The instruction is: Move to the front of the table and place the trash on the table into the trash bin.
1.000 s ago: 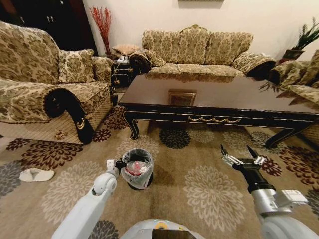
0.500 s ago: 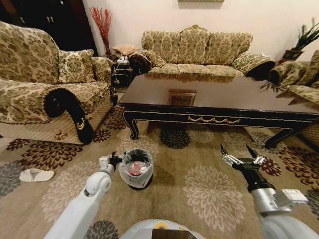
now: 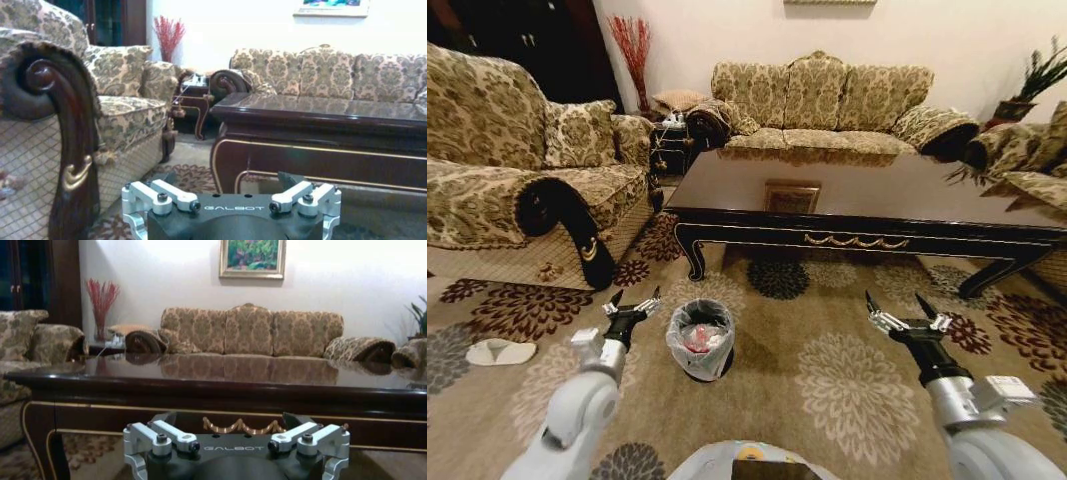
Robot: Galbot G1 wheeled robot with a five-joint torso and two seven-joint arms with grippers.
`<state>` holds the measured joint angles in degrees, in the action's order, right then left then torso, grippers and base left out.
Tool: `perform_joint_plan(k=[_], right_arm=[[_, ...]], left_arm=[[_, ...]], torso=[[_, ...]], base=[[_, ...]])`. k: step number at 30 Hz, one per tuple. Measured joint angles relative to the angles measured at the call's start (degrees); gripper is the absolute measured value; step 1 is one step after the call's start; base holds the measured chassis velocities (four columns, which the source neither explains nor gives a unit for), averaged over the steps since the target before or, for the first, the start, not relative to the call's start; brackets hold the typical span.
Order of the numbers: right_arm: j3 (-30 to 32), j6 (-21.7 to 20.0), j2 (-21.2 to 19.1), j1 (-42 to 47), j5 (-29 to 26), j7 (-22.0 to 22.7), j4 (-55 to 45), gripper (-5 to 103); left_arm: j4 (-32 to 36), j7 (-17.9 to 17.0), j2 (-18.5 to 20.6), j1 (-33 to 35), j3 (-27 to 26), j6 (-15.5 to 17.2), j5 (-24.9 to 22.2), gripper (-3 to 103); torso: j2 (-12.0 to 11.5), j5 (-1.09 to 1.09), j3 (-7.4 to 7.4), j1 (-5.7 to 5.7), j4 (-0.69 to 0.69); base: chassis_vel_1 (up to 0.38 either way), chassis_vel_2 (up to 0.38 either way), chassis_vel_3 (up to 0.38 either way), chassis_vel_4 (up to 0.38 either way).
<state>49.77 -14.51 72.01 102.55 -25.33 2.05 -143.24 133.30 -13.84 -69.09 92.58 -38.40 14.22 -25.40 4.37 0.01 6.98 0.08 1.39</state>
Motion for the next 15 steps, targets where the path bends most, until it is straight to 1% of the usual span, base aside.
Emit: perform_joint_plan(k=[2,8,12,15], right_arm=[[-0.28,-0.78,-0.08,-0.08,0.25,-0.07,0.0,100],[-0.53,-1.11,-0.16,-0.21,0.36,-0.07,0.0,100],[-0.54,-1.09,-0.37,-0.21,0.37,-0.07,0.0,100],[-0.74,-1.11,-0.69,-0.24,0.39,0.03,0.0,100]], left_arm=[[0.58,-0.5,-0.45,0.01,1.22,0.0,1.64,100],[1.57,-1.28,-0.86,0.39,2.92,0.14,3.21,100],[1.82,-1.62,-1.12,0.62,3.69,0.16,3.99,100],[1.95,-1.76,-1.33,1.06,4.12,0.12,4.38,100]], torso=[[0.01,0.0,0.01,0.01,-0.01],[0.03,0.0,0.02,0.02,0.0],[0.04,-0.01,0.03,0.03,-0.01],[0.05,0.0,0.03,0.03,-0.01]], base=[[0.0,0.0,0.0,0.0],[-0.018,-0.041,0.026,0.034],[-0.085,-0.136,0.065,0.124],[-0.129,-0.243,0.148,0.198]])
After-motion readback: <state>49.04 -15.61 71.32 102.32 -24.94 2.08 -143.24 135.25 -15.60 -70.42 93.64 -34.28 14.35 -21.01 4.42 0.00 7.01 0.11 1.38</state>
